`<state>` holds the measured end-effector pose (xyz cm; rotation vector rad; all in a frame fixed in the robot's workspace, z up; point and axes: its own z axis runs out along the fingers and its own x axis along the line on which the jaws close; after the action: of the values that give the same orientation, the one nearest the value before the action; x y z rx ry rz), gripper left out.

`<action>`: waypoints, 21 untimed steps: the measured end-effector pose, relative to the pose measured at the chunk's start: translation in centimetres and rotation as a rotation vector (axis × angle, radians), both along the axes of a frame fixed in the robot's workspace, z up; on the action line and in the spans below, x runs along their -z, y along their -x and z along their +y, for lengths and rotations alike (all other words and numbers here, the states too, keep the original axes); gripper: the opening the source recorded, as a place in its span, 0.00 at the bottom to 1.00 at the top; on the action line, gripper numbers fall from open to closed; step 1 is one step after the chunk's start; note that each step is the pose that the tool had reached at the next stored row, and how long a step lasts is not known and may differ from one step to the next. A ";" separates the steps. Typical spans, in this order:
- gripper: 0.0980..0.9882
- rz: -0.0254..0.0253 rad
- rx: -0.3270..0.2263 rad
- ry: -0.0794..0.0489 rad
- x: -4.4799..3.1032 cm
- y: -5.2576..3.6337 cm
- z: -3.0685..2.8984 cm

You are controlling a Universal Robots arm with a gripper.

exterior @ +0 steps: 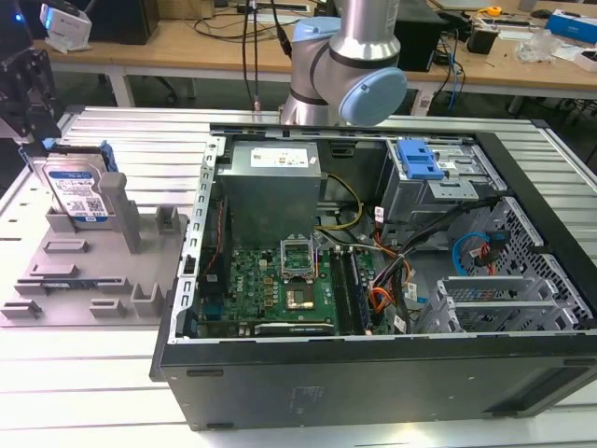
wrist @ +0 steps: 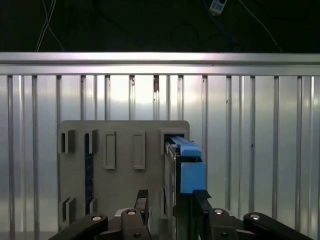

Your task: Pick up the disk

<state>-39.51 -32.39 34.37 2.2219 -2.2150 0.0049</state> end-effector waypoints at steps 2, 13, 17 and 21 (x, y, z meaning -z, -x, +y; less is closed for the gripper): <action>0.43 0.0001 0.000 0.000 0.04 0.39 0.63; 0.43 -0.0001 0.000 0.004 0.32 1.33 1.20; 0.43 0.0001 0.000 0.004 0.59 1.32 1.20; 0.43 0.0001 0.000 0.005 0.88 1.27 1.20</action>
<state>-40.78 -31.19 33.48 2.2191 -2.2125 0.0105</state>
